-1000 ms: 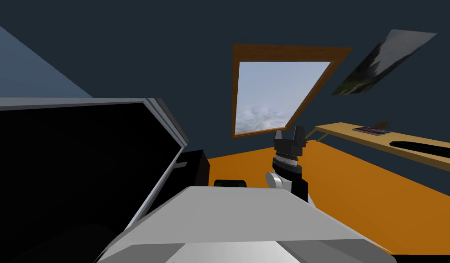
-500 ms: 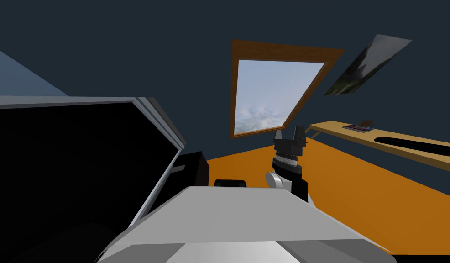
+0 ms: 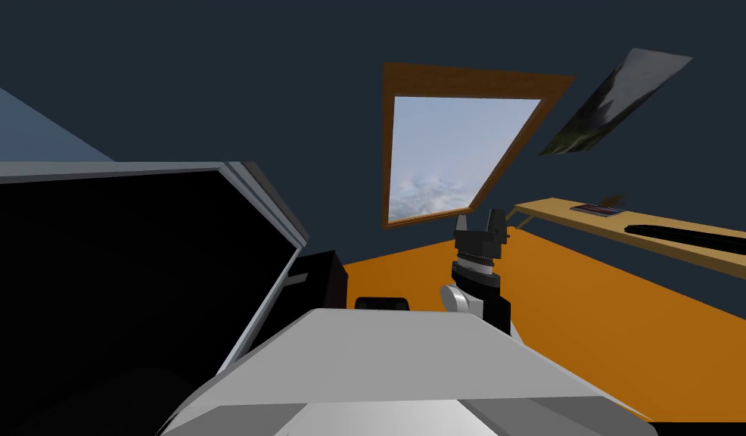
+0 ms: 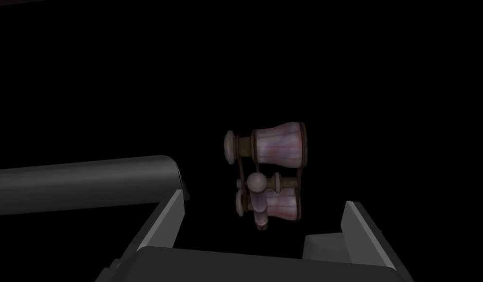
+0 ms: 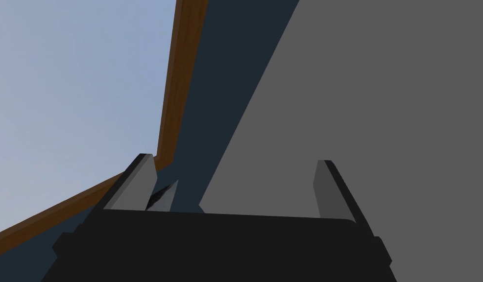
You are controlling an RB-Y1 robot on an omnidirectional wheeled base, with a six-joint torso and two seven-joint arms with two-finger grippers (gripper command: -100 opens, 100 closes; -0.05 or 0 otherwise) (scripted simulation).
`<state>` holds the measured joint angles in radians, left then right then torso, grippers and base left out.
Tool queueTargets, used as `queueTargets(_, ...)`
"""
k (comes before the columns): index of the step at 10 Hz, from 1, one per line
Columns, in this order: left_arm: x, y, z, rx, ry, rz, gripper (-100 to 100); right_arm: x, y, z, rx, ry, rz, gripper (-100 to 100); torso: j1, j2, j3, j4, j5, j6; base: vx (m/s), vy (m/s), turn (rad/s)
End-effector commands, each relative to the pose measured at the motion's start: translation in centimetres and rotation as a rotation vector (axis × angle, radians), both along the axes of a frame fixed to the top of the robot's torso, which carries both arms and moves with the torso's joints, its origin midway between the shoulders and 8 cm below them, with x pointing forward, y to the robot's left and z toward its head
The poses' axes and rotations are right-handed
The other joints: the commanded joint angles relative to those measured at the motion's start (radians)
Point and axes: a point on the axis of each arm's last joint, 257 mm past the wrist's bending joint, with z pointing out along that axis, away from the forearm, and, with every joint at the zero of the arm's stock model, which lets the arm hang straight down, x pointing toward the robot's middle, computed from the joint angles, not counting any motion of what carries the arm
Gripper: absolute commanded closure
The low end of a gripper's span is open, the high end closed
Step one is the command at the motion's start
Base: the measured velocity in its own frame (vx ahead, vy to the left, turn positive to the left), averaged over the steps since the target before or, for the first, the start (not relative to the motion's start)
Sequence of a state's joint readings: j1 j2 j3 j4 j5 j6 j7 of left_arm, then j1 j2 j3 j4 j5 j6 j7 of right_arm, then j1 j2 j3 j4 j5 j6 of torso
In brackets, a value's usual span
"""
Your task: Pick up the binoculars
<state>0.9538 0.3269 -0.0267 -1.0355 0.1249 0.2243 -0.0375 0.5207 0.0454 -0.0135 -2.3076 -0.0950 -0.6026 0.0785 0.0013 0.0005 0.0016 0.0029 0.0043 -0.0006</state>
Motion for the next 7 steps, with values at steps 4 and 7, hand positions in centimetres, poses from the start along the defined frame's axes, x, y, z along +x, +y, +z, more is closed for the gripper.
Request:
queueTargets(4, 0.37, 0.02, -0.59, -0.001, 0.005, 0.002, 100, 0.00, 0.00, 0.00, 0.000, 0.000, 0.000, 0, 0.007, 0.001, 0.003, 0.004, 0.006, 0.002, -0.003, -0.003, -0.005)
queueTargets(7, 0.26, 0.02, -0.56, -0.001, 0.007, 0.004, 100, 0.00, 0.00, 0.00, 0.000, 0.000, 0.000, 0, 0.008, 0.001, 0.003, 0.005, 0.006, 0.003, 0.000, 0.000, 0.000)
